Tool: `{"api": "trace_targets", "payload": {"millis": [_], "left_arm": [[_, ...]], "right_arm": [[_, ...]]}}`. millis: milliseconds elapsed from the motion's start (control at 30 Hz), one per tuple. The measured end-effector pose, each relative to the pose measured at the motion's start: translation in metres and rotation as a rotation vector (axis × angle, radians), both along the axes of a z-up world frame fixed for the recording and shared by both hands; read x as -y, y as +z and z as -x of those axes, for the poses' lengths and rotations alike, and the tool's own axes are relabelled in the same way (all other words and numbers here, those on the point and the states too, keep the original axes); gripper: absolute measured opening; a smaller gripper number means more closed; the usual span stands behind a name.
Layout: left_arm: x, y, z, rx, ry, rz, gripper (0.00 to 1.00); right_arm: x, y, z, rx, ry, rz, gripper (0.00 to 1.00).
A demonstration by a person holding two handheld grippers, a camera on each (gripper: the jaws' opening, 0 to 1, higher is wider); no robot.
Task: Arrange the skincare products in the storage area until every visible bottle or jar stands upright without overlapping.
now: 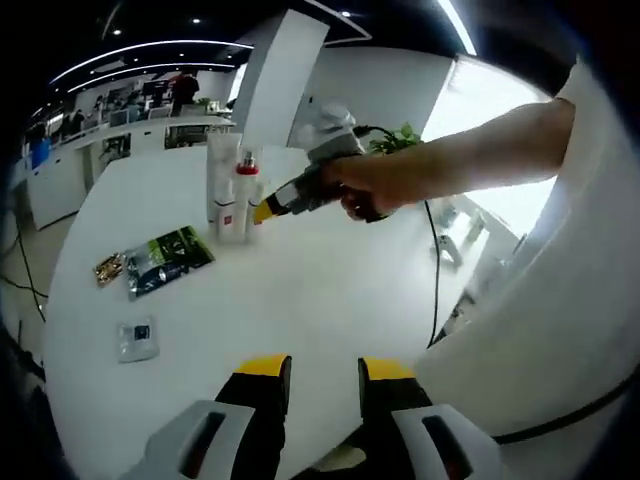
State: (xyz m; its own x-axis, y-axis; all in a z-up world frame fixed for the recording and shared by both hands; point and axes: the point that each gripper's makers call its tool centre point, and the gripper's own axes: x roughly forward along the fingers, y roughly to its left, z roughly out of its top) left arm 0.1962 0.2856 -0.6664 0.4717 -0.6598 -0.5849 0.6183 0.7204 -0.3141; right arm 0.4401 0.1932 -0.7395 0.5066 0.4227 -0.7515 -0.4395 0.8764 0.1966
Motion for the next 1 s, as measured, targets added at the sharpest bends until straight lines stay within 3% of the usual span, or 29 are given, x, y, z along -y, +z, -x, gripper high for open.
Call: {"api": "trace_targets", "payload": {"millis": [400,600,1000], "left_arm": [[-0.03,-0.006,-0.006,-0.025,-0.022,-0.018,0.28],[-0.049,-0.006,-0.015,-0.027,-0.044,-0.037,0.28],[-0.057,-0.011,-0.022,-0.033,-0.074,-0.053,0.28]], "right_arm": [[0.0,-0.017,-0.018,-0.003,-0.104,-0.022,0.32],[0.002,-0.022,-0.022,0.013,-0.109,0.014,0.3],[0.0,-0.022,-0.03,0.055,-0.138,0.042,0.27]]}}
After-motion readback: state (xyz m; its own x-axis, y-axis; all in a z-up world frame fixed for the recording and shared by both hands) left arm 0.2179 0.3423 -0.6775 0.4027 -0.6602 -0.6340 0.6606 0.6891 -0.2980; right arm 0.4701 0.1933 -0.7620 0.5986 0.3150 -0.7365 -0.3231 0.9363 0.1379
